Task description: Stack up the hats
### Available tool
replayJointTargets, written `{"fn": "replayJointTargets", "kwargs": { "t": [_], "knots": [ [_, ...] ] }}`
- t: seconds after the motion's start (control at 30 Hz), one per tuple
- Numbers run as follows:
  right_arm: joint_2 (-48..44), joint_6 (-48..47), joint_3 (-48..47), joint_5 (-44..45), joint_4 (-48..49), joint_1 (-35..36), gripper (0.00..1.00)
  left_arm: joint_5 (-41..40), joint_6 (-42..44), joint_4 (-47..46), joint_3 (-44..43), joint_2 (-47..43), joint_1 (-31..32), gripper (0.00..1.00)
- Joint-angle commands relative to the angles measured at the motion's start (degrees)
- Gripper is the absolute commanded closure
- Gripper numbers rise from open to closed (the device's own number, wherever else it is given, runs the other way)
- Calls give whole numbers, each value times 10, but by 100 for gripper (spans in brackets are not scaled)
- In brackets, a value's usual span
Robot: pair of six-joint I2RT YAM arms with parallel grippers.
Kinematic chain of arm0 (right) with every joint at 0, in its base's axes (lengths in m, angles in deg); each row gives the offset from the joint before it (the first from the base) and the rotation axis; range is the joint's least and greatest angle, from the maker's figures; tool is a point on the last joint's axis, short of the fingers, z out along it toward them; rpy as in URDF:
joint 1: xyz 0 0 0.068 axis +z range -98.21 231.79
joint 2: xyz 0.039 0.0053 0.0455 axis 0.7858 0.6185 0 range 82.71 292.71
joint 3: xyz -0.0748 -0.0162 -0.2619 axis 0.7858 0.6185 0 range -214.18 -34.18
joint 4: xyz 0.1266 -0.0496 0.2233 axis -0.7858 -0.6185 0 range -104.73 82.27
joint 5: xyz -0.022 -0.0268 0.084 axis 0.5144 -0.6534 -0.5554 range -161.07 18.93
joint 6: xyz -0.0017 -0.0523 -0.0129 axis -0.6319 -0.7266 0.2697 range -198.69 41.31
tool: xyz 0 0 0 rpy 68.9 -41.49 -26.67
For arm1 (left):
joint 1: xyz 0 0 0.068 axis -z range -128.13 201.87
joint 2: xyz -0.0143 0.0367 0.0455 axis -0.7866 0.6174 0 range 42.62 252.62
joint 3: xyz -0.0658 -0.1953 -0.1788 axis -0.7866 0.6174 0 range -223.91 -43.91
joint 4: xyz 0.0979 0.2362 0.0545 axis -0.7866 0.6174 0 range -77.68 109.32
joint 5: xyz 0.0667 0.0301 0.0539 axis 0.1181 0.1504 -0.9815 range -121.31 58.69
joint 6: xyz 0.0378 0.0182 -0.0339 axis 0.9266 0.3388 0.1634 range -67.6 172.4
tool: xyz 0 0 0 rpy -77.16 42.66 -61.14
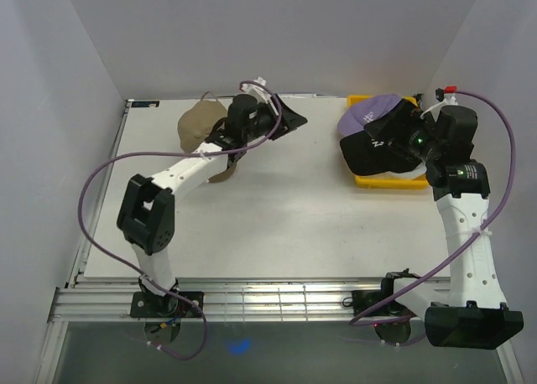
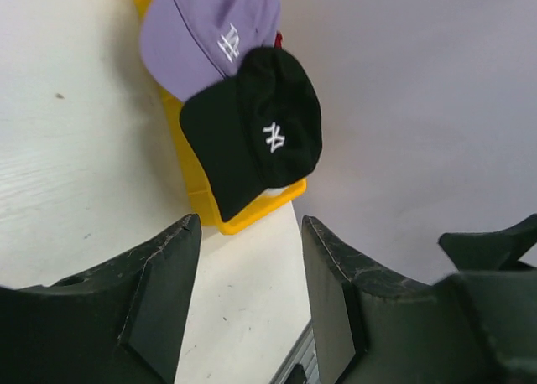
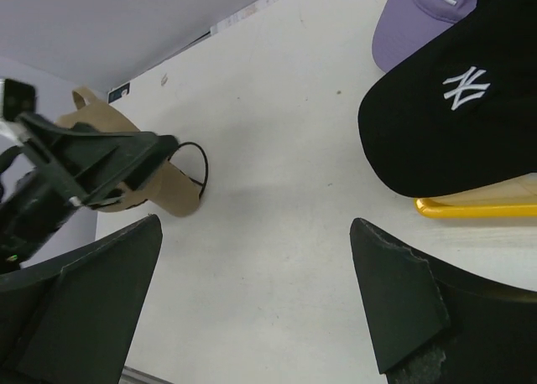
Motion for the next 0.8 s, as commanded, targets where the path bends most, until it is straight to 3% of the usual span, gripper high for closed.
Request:
{"fn": "replayJointTargets", "kwargs": {
  "t": [0.0,0.27,0.5,0.77],
  "knots": [
    [-17,-7,-13,-25,-25,-15,2,117,21,-44,-63,78,22,38],
    [-19,-17,-23,-26,-38,-15,2,183,-30,-118,-186,261,45,35],
    [-18,-9,-8,-51,-18,-15,2,168,-51,-134,-219,331,67,35],
    [-15,-4,7,-63,-7,-15,2,167,-110,-215,-237,389,88,34]
  ]
}}
